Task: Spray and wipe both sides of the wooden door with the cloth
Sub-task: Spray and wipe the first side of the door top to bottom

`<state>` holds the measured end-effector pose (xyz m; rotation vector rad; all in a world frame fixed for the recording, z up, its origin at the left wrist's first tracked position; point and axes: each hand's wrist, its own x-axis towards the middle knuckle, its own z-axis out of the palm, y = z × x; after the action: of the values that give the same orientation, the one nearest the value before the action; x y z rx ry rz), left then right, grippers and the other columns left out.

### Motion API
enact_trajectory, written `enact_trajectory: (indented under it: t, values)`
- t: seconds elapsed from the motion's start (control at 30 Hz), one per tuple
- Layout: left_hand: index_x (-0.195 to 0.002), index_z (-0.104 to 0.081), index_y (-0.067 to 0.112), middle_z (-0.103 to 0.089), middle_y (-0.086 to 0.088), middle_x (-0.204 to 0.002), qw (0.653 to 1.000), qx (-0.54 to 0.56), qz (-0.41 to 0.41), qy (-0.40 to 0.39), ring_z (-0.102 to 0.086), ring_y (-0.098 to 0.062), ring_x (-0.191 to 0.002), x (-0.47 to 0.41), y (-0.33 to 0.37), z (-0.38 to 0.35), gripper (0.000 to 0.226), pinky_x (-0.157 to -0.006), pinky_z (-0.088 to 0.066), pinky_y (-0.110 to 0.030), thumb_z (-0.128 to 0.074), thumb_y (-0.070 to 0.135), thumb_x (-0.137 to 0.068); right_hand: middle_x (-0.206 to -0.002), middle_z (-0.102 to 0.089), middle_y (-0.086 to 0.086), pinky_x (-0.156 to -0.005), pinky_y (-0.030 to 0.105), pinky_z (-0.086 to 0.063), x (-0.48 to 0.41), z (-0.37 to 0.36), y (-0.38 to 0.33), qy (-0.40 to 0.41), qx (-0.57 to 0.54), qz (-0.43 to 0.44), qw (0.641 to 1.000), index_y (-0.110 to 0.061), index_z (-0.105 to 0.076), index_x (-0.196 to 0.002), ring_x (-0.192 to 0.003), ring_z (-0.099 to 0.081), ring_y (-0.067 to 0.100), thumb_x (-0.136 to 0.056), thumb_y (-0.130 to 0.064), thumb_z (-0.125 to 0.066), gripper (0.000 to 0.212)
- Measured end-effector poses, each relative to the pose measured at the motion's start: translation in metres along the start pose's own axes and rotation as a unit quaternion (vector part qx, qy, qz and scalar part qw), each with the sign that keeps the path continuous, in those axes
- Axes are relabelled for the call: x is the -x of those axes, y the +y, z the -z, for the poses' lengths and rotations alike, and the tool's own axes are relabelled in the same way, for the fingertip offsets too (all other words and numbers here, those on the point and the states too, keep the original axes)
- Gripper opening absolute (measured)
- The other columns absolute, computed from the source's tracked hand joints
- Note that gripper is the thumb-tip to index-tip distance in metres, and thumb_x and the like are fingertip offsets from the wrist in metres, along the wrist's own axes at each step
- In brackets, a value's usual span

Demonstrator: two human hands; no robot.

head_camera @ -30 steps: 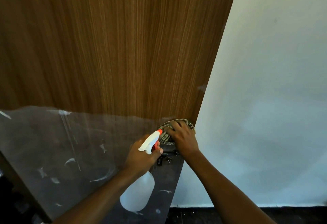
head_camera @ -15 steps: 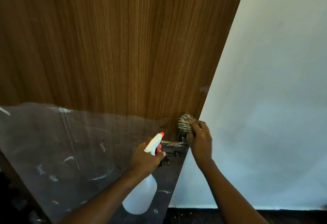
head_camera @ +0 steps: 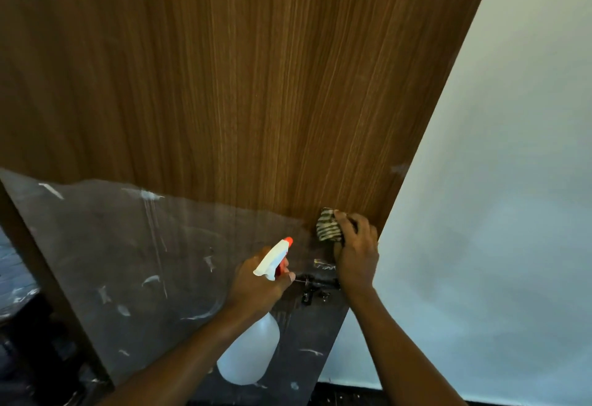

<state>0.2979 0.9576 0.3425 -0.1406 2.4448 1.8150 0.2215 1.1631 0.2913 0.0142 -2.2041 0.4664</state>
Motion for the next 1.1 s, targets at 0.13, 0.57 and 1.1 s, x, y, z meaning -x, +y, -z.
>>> enact_trajectory:
  t: [0.13,0.57,1.1]
  values:
    - [-0.128,-0.042,0.017,-0.051,-0.001,-0.121,0.999,-0.015,0.028,0.040,-0.046,-0.012,-0.098,0.001,-0.008,0.014,0.058,-0.095,-0.044,-0.030,-0.071,0.032,-0.080,-0.118,-0.068,0.013,-0.078,0.045,-0.061,0.014,-0.030,-0.040,-0.116,-0.017,0.093,0.989,-0.010,-0.071,-0.117,-0.103,-0.066,0.035,-0.068,-0.012,-0.091,0.053]
    - [-0.088,-0.056,0.031,-0.063,0.004,-0.091,0.994,0.050,0.001,0.098,-0.061,-0.015,-0.076,0.006,-0.041,0.099,0.020,-0.065,-0.047,-0.012,-0.072,0.021,-0.080,-0.121,-0.055,0.019,-0.094,0.047,-0.050,0.015,-0.043,-0.093,0.055,-0.130,-0.223,0.965,-0.003,-0.061,-0.116,-0.109,-0.056,0.036,-0.082,0.002,-0.074,0.037]
    - [-0.113,-0.053,0.018,-0.063,-0.004,-0.112,0.991,0.077,-0.002,0.106,-0.062,-0.018,-0.090,-0.034,-0.117,0.137,0.037,-0.088,-0.050,-0.024,-0.070,0.017,-0.080,-0.165,-0.016,0.019,-0.116,0.064,-0.024,0.087,-0.138,-0.075,-0.002,0.054,0.008,0.999,-0.027,-0.024,-0.156,-0.153,0.000,0.038,-0.088,-0.014,-0.053,0.075]
